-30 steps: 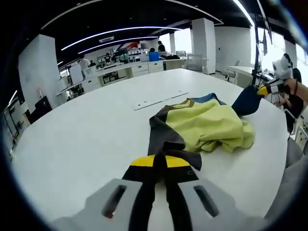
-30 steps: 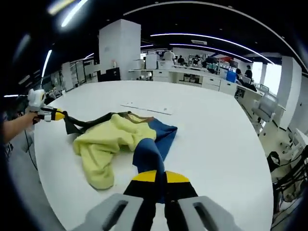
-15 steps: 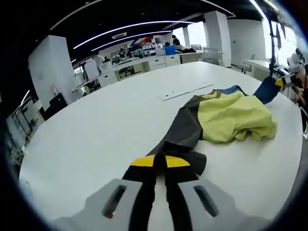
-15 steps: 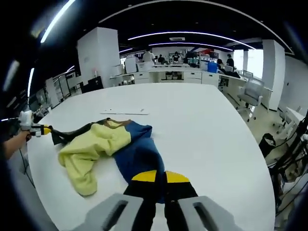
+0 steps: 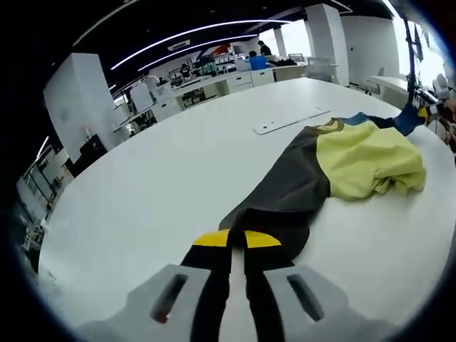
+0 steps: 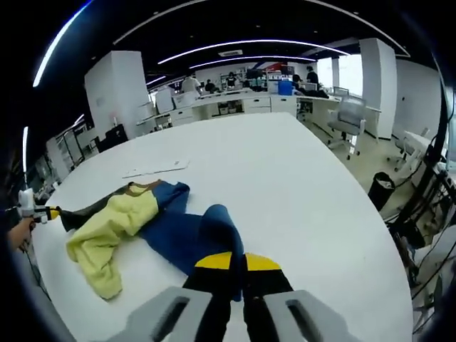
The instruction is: Fold the garment on the visible template until the final outline fits inside the template.
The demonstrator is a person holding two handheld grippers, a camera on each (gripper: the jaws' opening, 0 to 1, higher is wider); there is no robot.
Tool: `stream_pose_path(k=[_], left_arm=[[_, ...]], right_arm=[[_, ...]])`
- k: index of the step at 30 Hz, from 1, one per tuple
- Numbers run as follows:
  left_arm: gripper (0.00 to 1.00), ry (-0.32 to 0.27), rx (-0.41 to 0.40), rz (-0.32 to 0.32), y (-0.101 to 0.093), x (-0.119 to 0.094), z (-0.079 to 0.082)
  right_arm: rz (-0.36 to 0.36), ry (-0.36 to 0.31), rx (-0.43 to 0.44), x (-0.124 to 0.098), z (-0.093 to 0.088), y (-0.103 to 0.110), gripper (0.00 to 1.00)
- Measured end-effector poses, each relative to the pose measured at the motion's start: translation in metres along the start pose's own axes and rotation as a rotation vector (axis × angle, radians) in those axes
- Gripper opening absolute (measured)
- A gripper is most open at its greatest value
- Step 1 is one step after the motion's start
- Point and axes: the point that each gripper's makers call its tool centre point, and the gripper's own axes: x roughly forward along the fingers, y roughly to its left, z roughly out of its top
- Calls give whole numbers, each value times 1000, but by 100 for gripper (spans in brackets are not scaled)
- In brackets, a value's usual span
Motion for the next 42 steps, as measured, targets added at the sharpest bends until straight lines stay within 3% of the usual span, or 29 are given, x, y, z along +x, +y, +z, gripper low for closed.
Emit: stream_pose_path(k=[11,15,28,42], left_arm=[[2,27,-1,33,12,2,-12],[2,34,16,31,15,5,-16],[2,110,99,25,26,21,-25],[0,172,66,75,52,30,-43]], right_arm=[[-60,26,36,9,-19,-27,0],[-71,41,125,14,-26,-38,0],[-91,72,131,27,-30,-55,0],[-129,93,146,31,-33,-67,0]])
